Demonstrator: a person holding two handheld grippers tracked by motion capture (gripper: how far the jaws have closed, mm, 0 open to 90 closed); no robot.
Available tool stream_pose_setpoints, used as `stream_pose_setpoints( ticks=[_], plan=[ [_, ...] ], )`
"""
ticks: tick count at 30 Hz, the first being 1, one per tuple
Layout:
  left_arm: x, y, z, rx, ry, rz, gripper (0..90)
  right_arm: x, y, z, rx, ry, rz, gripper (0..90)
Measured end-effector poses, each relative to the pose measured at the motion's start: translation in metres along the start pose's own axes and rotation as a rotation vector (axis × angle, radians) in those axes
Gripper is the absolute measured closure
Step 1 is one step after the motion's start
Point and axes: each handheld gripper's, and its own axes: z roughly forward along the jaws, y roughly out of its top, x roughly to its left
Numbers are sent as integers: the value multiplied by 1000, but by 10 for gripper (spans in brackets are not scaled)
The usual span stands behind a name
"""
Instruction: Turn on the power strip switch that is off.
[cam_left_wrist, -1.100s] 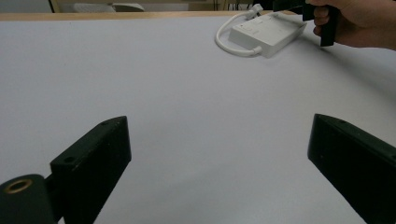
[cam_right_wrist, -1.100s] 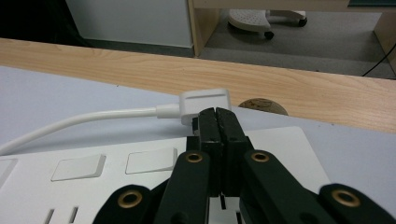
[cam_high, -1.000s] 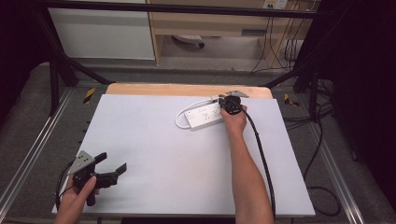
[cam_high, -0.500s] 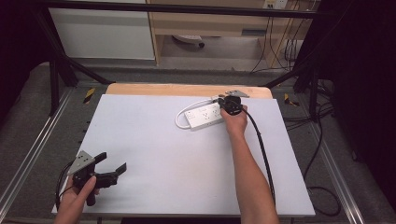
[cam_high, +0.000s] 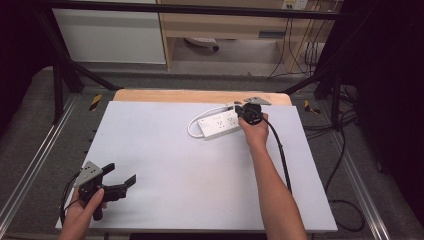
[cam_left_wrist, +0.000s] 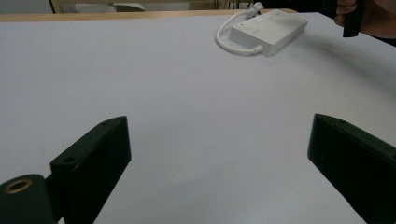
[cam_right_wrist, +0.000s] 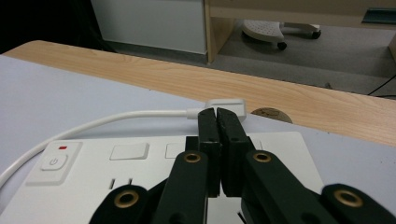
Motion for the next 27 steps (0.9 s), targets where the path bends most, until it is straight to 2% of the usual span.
stream_pose_setpoints(
  ticks=[8,13,27],
  plan=[
    [0,0,0,0,2,2,60,2,5,-14,-7,20,-14,858],
    [0,0,0,2,1,2,60,2,10,-25,-27,42,8,816],
    [0,0,-1,0,0,-1,60,2,21,-50,-37,62,4,704]
  ],
)
